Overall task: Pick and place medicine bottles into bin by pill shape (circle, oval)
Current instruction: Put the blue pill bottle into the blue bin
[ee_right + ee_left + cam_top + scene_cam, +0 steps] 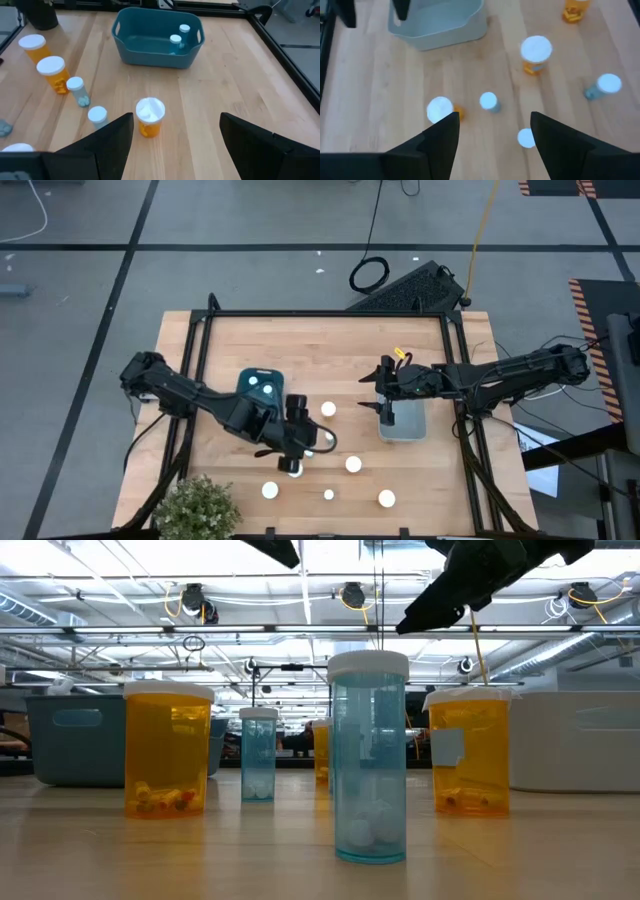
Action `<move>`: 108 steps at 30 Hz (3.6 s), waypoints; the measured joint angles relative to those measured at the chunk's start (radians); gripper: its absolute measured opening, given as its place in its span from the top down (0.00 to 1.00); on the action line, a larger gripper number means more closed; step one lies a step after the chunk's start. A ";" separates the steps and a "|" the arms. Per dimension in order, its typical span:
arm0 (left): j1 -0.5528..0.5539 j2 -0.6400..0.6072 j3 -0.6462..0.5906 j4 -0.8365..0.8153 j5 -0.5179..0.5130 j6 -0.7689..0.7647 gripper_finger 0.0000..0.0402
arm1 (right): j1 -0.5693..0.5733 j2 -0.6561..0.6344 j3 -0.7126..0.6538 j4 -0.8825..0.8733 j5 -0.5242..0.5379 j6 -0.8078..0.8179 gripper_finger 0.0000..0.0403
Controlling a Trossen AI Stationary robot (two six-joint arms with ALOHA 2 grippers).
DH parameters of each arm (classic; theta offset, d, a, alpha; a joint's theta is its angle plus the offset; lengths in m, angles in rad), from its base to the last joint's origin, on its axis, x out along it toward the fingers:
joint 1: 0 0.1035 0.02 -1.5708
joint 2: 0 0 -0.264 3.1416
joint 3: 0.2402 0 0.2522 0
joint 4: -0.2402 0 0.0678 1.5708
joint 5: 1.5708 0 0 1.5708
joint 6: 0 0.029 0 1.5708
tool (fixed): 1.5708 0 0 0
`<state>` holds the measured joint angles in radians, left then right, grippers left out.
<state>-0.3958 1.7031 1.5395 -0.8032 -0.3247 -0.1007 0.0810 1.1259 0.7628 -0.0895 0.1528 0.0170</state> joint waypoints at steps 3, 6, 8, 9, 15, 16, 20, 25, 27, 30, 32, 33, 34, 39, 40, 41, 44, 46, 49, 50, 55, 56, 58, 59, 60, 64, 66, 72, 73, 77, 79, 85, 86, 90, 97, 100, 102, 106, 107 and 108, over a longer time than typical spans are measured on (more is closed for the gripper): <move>0.000 0.027 0.038 -0.066 0.054 -0.025 0.39 | 0.008 0.000 0.000 -0.007 0.000 0.005 0.29; 0.000 0.054 0.052 -0.097 0.119 -0.044 0.39 | 0.019 0.000 0.000 -0.008 0.000 0.006 0.29; 0.001 0.063 0.052 -0.099 0.149 -0.046 0.39 | 0.026 0.000 0.000 -0.006 0.000 0.017 0.29; 0.001 0.065 0.052 -0.098 0.151 -0.048 0.39 | 0.028 0.000 0.000 -0.007 0.000 0.022 0.29; 0.004 0.104 0.052 -0.102 0.163 -0.060 0.39 | 0.040 0.000 0.000 -0.025 0.001 0.027 0.29; 0.005 0.111 0.052 -0.100 0.168 -0.059 0.39 | 0.039 0.000 0.000 -0.027 0.001 0.027 0.29; 0.007 0.147 0.052 -0.109 0.186 -0.055 0.39 | 0.039 0.000 0.000 -0.030 0.003 0.024 0.29; 0.016 0.194 0.052 -0.114 0.197 -0.055 0.39 | 0.039 0.000 0.000 -0.031 0.003 0.022 0.29; 0.023 0.214 0.052 -0.115 0.197 -0.056 0.39 | 0.039 0.000 0.000 -0.033 0.003 0.021 0.29; 0.029 0.236 0.052 -0.118 0.198 -0.067 0.39 | 0.038 0.000 0.000 -0.034 0.004 0.020 0.29; 0.032 0.249 0.052 -0.119 0.198 -0.070 0.39 | 0.038 0.000 0.000 -0.035 0.004 0.020 0.29; 0.033 0.256 0.052 -0.119 0.200 -0.070 0.39 | 0.038 0.000 0.000 -0.035 0.004 0.020 0.29; 0.035 0.262 0.052 -0.118 0.202 -0.070 0.39 | 0.038 0.000 0.000 -0.035 0.004 0.021 0.29; 0.036 0.282 0.051 -0.112 0.212 -0.071 0.39 | 0.038 0.000 0.000 -0.053 0.004 0.023 0.29; 0.037 0.285 0.051 -0.106 0.212 -0.071 0.39 | 0.038 0.000 0.000 -0.057 0.004 0.023 0.29; 0.037 0.288 0.051 -0.103 0.213 -0.071 0.39 | 0.038 0.000 0.000 -0.058 0.004 0.023 0.29; 0.037 0.291 0.050 -0.101 0.213 -0.075 0.39 | 0.038 0.000 0.000 -0.059 0.004 0.023 0.29; 0.038 0.292 0.051 -0.092 0.213 -0.078 0.39 | 0.038 0.000 0.000 -0.060 0.004 0.023 0.29; 0.037 0.297 0.050 -0.087 0.212 -0.076 0.39 | 0.038 0.000 0.000 -0.059 0.004 0.024 0.29; 0.037 0.297 0.050 -0.082 0.212 -0.075 0.39 | 0.038 0.000 0.000 -0.059 0.004 0.023 0.29; 0.038 0.313 0.050 -0.086 0.212 -0.069 0.39 | 0.038 0.000 0.000 -0.060 0.004 0.024 0.29; 0.038 0.317 0.050 -0.081 0.214 -0.069 0.39 | 0.038 0.000 0.000 -0.060 0.004 0.024 0.29; 0.038 0.321 0.051 -0.088 0.217 -0.064 0.39 | 0.038 0.000 0.000 -0.062 0.004 0.024 0.29; 0.038 0.322 0.050 -0.092 0.217 -0.063 0.39 | 0.038 0.000 0.000 -0.062 0.004 0.024 0.29; 0.038 0.322 0.050 -0.088 0.217 -0.062 0.39 | 0.038 0.000 0.000 -0.061 0.004 0.024 0.29; 0.038 0.327 0.050 -0.085 0.217 -0.060 0.39 | 0.038 0.000 0.000 -0.062 0.004 0.024 0.29; 0.038 0.327 0.050 -0.084 0.217 -0.059 0.39 | 0.039 0.000 0.000 -0.062 0.004 0.024 0.29; 0.038 0.327 0.024 -0.072 0.216 -0.063 0.39 | 0.038 0.000 0.000 -0.062 0.004 0.024 0.29; 0.038 0.327 0.019 -0.067 0.216 -0.063 0.39 | 0.038 0.000 0.000 -0.062 0.004 0.024 0.29; 0.038 0.327 0.005 -0.064 0.190 -0.065 0.39 | 0.038 0.000 0.000 -0.061 0.004 0.024 0.29; 0.038 0.327 0.005 -0.056 0.182 -0.066 0.39 | 0.038 0.000 0.000 -0.061 0.004 0.024 0.29; 0.038 0.327 0.005 -0.057 0.176 -0.065 0.39 | 0.038 0.000 0.000 -0.061 0.004 0.024 0.29; 0.038 0.327 0.005 -0.057 0.175 -0.065 0.41 | 0.038 0.000 0.000 -0.061 0.004 0.024 0.29; 0.038 0.327 0.005 -0.057 0.174 -0.063 0.50 | 0.038 0.000 0.000 -0.061 0.004 0.024 0.29; 0.038 0.327 0.005 -0.059 0.175 -0.059 0.66 | 0.038 0.000 0.000 -0.061 0.004 0.024 0.29; 0.038 0.327 0.005 -0.059 0.175 -0.054 0.69 | 0.038 0.000 0.000 -0.061 0.004 0.024 0.29; 0.038 0.327 0.005 -0.060 0.175 -0.052 0.69 | 0.038 0.000 0.000 -0.062 0.004 0.024 0.29; 0.044 0.324 0.006 -0.072 0.175 -0.052 0.67 | 0.038 0.000 0.000 -0.062 0.004 0.024 0.29; 0.045 0.320 0.006 -0.079 0.175 -0.051 0.67 | 0.038 0.000 0.000 -0.062 0.004 0.024 0.29; 0.048 0.316 0.006 -0.083 0.175 -0.051 0.67 | 0.038 0.000 0.000 -0.062 0.004 0.024 0.29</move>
<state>-0.3475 2.0194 1.5454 -0.8867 -0.1497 -0.1520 0.1193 1.1263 0.7628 -0.1516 0.1570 0.0410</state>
